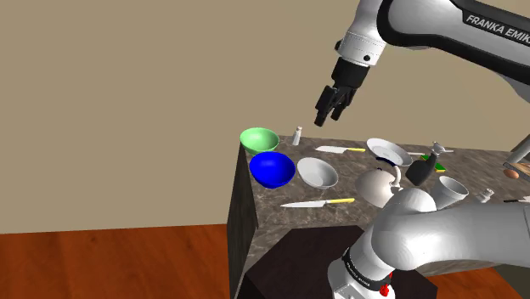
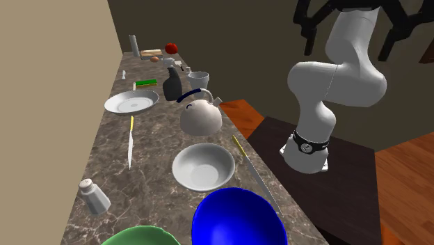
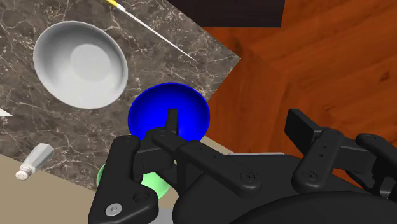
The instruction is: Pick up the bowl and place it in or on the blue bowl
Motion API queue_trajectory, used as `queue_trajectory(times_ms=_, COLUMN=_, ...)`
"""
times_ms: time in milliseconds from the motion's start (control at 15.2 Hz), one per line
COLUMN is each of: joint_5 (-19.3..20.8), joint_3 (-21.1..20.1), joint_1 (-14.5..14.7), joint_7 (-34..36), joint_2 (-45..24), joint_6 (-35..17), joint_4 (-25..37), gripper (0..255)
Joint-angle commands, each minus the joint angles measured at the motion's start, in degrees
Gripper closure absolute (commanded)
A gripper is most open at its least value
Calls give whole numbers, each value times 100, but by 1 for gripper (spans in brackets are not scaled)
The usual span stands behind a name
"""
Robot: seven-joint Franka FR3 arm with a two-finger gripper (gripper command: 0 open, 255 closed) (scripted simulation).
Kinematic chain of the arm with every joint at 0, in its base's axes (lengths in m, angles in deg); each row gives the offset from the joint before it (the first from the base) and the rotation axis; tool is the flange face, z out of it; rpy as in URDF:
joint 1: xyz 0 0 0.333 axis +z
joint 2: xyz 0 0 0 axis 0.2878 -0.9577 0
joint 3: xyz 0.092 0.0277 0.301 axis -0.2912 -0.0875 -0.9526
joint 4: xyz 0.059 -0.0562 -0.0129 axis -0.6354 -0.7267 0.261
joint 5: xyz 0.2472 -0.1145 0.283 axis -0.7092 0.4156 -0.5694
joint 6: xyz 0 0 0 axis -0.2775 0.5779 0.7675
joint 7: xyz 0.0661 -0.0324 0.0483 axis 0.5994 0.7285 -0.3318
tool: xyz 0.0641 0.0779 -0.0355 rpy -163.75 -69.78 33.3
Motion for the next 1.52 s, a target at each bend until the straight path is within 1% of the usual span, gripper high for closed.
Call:
queue_trajectory(times_ms=0, joint_5=0, joint_3=0, joint_1=0, joint_7=0, joint_2=0, joint_6=0, joint_4=0, gripper=0)
queue_trajectory(times_ms=528, joint_5=687, joint_3=-310, joint_1=-118, joint_7=-22, joint_2=295, joint_6=-1493, joint_4=-1719, gripper=0)
queue_trajectory(times_ms=924, joint_5=1316, joint_3=-484, joint_1=-331, joint_7=98, joint_2=142, joint_6=-2780, joint_4=-2793, gripper=0)
queue_trajectory(times_ms=1188, joint_5=1870, joint_3=-603, joint_1=-614, joint_7=295, joint_2=-226, joint_6=-3770, joint_4=-3365, gripper=0)
queue_trajectory(times_ms=1320, joint_5=2218, joint_3=-685, joint_1=-833, joint_7=453, joint_2=-512, joint_6=-4313, joint_4=-3591, gripper=0)
queue_trajectory(times_ms=1452, joint_5=2642, joint_3=-799, joint_1=-1128, joint_7=675, joint_2=-872, joint_6=-4884, joint_4=-3766, gripper=0)
